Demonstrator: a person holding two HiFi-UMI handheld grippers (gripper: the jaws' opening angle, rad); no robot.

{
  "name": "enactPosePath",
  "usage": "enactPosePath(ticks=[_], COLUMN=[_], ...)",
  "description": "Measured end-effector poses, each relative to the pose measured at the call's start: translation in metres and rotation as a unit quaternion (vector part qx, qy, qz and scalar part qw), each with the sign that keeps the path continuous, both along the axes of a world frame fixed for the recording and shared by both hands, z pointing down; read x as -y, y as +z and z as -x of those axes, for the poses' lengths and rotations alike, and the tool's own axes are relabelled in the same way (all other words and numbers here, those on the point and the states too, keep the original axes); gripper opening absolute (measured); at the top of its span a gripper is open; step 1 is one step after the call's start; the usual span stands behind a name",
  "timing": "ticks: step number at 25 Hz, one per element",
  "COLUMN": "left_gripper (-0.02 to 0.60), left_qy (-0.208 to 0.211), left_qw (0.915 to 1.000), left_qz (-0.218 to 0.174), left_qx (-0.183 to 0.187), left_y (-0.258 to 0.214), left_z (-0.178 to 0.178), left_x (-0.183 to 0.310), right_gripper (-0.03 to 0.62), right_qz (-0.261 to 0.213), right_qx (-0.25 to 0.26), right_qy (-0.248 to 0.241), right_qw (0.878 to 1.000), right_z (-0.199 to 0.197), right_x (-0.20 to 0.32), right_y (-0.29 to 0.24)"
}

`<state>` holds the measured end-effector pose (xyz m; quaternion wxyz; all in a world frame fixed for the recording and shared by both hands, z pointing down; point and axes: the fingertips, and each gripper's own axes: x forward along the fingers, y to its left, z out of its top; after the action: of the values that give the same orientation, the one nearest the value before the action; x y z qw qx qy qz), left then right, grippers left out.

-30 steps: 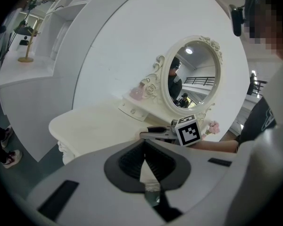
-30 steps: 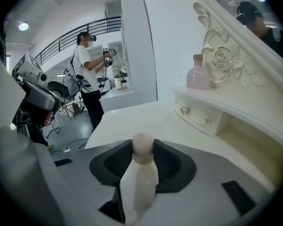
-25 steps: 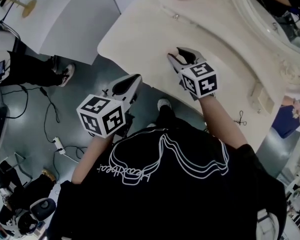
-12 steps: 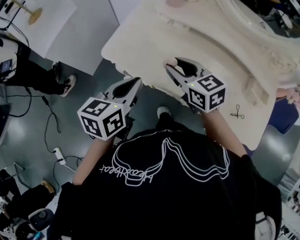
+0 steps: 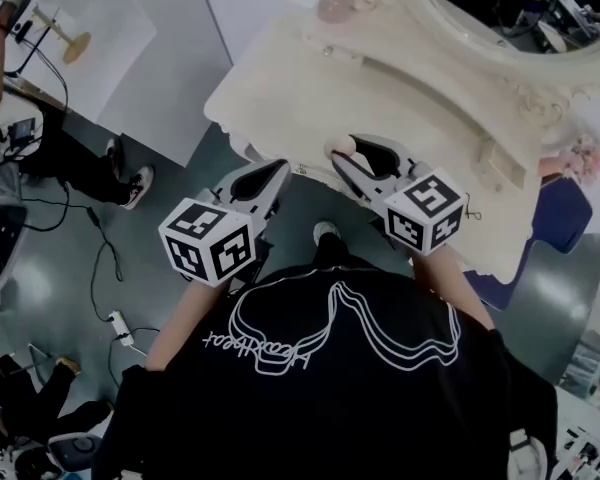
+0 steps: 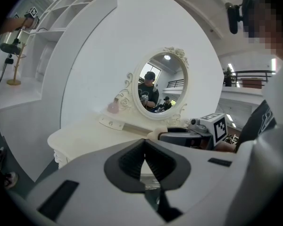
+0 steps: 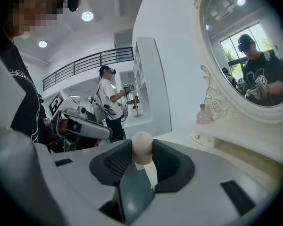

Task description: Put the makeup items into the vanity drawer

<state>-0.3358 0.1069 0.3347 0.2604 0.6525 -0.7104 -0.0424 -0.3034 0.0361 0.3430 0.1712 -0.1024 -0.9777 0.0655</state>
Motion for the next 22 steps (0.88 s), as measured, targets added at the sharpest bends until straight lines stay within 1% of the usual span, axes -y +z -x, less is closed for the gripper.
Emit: enactPosePath(ticks=[5, 9, 16, 22], left_gripper=[0.002, 0.002, 0.002, 0.002], left_qy=[0.022, 0.041, 0.083, 0.121], left_qw=[0.9997, 0.9990, 0.9963, 0.9925], left_qz=[-0.003, -0.005, -0.011, -0.009], left_qx=[0.009, 0.015, 0.018, 0.017], left_y=[-0.005, -0.005, -0.008, -0.005], left_z=[-0.021, -0.036, -0.062, -0.086], left_x=[-0.007, -0.005, 0.005, 0.020], right_gripper=[0.137, 0.137, 0.138, 0.138], right_qz=[-0.001, -0.001, -0.018, -0.016], right_qx=[0.012, 0.015, 0.009, 0.009], right_qy=[0.014, 0.038, 0.086, 0.126], right_qw=[1.000, 0.999, 0.996, 0.992], right_z=[-0.027, -0.049, -0.085, -0.114], right_x=[-0.016, -0.018, -0.010, 0.002], right_y=[-0.010, -0.010, -0.010, -0.011])
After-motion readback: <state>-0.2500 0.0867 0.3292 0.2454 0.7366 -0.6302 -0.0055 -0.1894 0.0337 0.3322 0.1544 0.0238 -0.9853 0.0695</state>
